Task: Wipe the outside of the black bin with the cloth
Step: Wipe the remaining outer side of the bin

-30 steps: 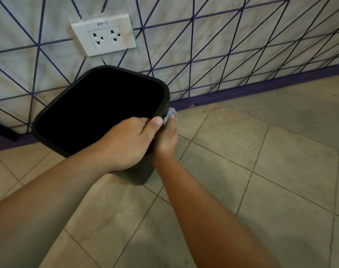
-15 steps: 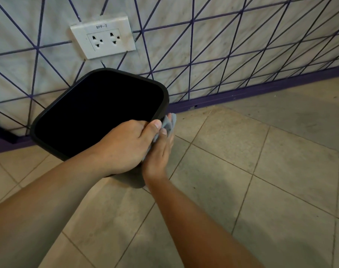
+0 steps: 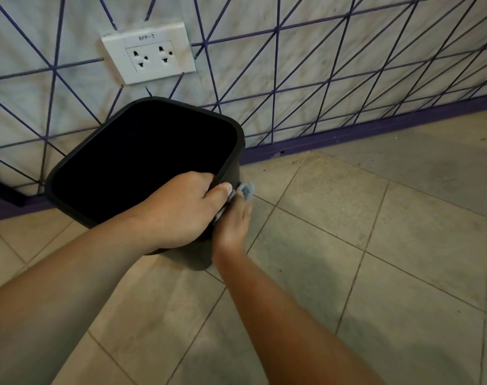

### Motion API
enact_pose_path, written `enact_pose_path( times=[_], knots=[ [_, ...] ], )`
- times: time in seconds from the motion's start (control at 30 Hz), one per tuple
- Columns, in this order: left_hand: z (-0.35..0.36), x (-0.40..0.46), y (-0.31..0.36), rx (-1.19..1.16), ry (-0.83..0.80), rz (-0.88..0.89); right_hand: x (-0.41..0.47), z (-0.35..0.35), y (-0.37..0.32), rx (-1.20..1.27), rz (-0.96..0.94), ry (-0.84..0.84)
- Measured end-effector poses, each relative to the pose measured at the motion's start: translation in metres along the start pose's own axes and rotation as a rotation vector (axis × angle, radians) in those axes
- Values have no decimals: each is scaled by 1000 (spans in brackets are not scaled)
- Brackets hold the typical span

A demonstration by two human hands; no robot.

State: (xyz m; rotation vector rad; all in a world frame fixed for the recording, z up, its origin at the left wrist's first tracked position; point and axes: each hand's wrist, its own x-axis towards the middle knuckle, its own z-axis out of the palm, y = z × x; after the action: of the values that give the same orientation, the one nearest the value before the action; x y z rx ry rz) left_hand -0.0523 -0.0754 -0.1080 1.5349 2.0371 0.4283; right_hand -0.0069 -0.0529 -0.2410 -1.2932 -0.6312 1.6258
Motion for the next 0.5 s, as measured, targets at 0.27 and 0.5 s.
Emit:
enact_pose_path(
  times=[0.27, 0.5],
  knots=[
    [1, 0, 1, 3, 26, 0, 21, -5, 14, -10, 148, 26],
    [2, 1, 0, 28, 20, 25, 14, -11, 31, 52, 84, 39]
  ],
)
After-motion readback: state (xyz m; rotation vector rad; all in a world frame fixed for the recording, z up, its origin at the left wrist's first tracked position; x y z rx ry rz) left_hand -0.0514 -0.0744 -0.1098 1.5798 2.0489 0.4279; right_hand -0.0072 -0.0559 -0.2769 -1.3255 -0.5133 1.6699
